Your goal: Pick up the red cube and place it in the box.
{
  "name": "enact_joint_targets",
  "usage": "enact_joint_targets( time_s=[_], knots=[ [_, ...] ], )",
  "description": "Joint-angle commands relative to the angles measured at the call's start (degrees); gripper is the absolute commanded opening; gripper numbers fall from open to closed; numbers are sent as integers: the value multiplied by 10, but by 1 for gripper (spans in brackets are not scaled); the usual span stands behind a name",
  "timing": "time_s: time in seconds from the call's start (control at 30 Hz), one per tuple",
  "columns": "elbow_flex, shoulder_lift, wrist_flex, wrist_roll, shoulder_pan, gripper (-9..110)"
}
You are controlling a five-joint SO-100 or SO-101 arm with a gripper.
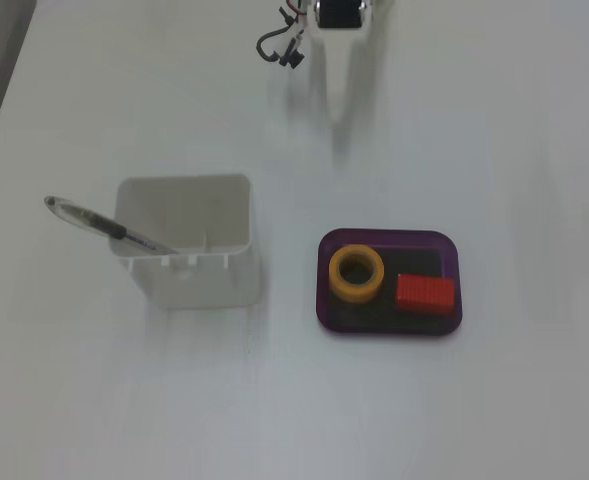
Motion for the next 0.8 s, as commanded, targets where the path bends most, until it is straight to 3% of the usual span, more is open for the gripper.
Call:
enact_joint_targets(
  time_s=[0.0, 0.13, 0.77],
  knots=[
    [16, 26, -10, 5, -4, 13],
    [16, 26, -9, 5, -4, -1],
    [16, 26, -11, 1, 4, 0]
  ],
)
